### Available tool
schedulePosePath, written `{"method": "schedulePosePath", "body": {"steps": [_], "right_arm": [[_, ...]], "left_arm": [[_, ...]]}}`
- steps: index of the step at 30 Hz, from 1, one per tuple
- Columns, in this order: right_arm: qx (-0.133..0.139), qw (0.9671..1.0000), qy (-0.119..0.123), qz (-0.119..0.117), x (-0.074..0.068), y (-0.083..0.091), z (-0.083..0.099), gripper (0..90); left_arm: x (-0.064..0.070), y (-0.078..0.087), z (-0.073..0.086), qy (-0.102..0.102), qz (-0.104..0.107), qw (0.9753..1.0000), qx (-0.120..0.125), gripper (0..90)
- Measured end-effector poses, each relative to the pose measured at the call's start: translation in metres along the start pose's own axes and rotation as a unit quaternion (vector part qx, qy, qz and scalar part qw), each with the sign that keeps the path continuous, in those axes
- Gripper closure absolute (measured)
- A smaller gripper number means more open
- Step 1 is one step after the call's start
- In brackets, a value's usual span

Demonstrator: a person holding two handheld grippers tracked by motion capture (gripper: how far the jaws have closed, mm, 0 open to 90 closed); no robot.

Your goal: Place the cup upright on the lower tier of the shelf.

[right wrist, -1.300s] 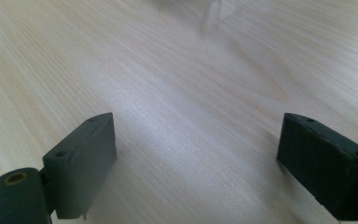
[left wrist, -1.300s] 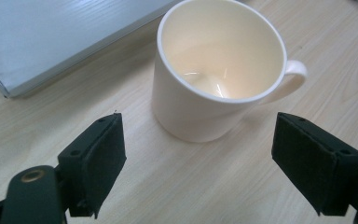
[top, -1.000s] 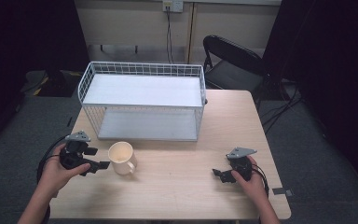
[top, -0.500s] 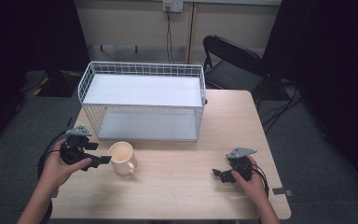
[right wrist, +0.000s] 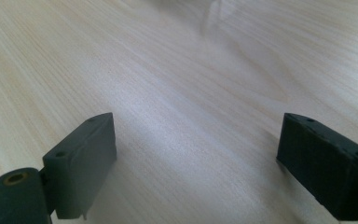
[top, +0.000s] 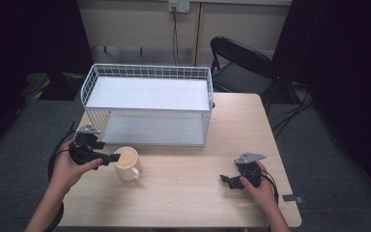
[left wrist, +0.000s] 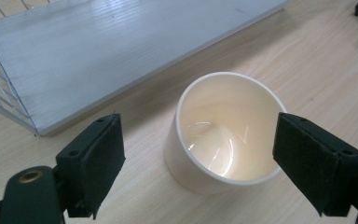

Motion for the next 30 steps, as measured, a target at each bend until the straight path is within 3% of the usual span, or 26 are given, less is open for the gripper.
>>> {"method": "schedulePosePath", "body": {"steps": [8, 20, 30], "right_arm": [[0.0, 1.0, 0.0, 0.0, 0.0, 0.0, 0.0, 10.9], [0.0, 1.0, 0.0, 0.0, 0.0, 0.0, 0.0, 10.9], [0.0, 1.0, 0.0, 0.0, 0.0, 0.0, 0.0, 10.9]], "left_arm": [[-0.004, -0.022, 0.003, 0.004, -0.013, 0.9999, -0.008, 21.0], [-0.012, -0.033, 0.007, 0.016, -0.02, 0.9996, -0.009, 25.9], [-0.011, -0.044, 0.01, 0.011, -0.025, 0.9994, -0.023, 34.3]]}}
Point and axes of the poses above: each handheld gripper's, and its own axes: y roughly backward along the jaws, z roughly out of its underside, x roughly to its right, the point moved 5 cm from there along -y, roughly forward along the jaws, and after that the axes turned 13 degrees about y, right-handed, at the moved point
